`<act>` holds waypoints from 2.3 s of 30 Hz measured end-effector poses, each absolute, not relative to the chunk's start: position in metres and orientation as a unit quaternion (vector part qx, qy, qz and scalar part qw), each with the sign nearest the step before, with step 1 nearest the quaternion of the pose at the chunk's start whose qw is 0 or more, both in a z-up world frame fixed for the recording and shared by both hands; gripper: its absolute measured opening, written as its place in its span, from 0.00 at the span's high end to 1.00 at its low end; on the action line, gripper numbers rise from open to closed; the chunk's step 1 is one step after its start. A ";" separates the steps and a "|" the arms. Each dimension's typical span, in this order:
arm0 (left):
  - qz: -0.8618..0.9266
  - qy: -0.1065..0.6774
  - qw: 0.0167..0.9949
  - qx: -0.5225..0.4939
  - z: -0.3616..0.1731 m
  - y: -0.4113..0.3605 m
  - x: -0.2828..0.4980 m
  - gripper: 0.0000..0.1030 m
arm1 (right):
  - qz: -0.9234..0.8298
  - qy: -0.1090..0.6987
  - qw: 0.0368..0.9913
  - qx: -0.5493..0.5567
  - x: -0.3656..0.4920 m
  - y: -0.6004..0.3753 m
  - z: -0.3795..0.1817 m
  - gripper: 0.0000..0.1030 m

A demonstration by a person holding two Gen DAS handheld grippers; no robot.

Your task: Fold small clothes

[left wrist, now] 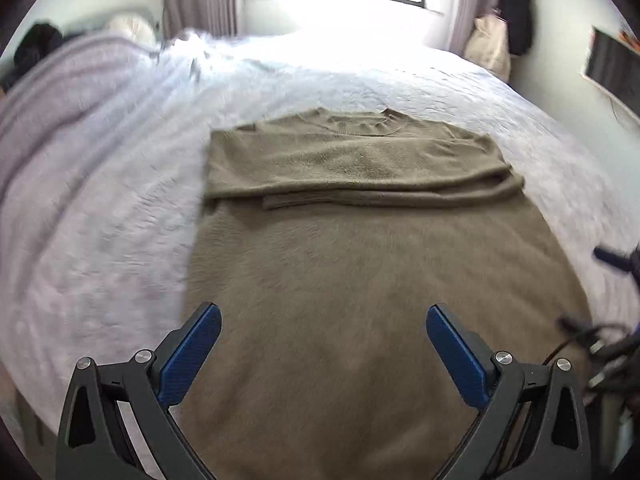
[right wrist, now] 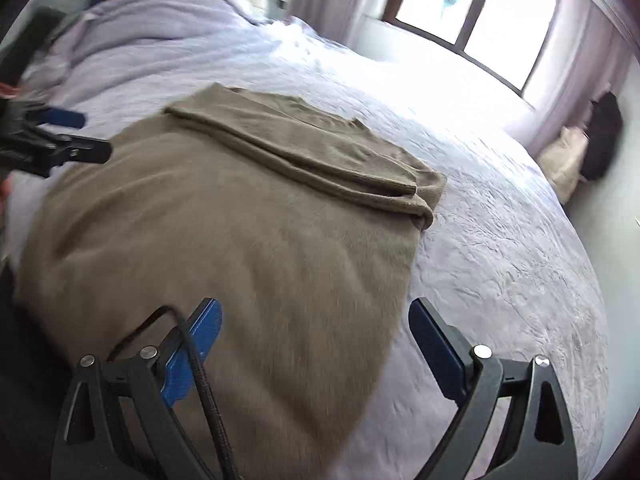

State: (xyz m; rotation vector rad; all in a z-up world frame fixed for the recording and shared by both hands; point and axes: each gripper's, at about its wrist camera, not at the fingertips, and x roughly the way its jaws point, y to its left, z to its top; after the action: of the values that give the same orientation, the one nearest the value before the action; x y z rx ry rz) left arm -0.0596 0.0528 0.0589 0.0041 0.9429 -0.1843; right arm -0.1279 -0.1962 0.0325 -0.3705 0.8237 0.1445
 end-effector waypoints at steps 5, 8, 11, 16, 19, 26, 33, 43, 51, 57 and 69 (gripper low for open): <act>-0.061 0.527 0.847 0.020 0.004 0.039 -0.046 0.00 | 0.054 0.446 0.884 -0.127 -0.090 -0.180 0.001 0.07; -0.064 0.497 0.864 0.056 -0.005 0.041 -0.091 0.00 | 0.082 0.446 0.889 -0.068 -0.112 -0.188 -0.003 0.07; -0.075 0.501 0.860 0.061 -0.008 0.051 -0.123 0.00 | 0.110 0.440 0.886 -0.091 -0.145 -0.183 -0.009 0.07; -0.085 0.521 0.846 0.077 -0.018 0.061 -0.152 0.00 | 0.146 0.435 0.873 -0.166 -0.203 -0.183 -0.021 0.03; -0.081 0.516 0.848 0.093 -0.011 0.059 -0.156 0.00 | 0.169 0.441 0.842 -0.263 -0.223 -0.176 -0.026 0.02; -0.068 0.472 0.875 0.086 0.019 0.048 -0.134 0.00 | 0.349 0.462 0.808 -0.111 -0.216 -0.190 0.024 0.02; -0.048 0.472 0.880 0.023 0.013 0.054 -0.107 0.00 | 0.346 0.431 0.826 0.111 -0.192 -0.234 0.049 0.02; -0.050 0.461 0.885 0.048 0.012 0.045 -0.113 0.00 | 0.160 0.213 0.948 0.172 -0.218 -0.277 0.107 0.02; -0.072 0.424 0.901 0.065 0.037 0.033 -0.120 0.00 | 0.270 0.246 0.910 0.198 -0.206 -0.263 0.148 0.03; -0.066 0.431 0.898 0.059 0.033 0.045 -0.119 0.00 | 0.183 0.229 0.945 0.145 -0.216 -0.259 0.128 0.21; -0.143 0.452 0.865 -0.162 0.064 -0.001 -0.079 0.00 | 0.335 0.120 0.896 0.267 -0.222 -0.248 0.175 0.17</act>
State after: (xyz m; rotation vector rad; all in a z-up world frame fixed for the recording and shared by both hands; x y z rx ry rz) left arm -0.0787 -0.0011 0.0640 -0.3393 0.9471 -0.2996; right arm -0.2220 -0.2478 0.1754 0.5539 0.2492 0.6938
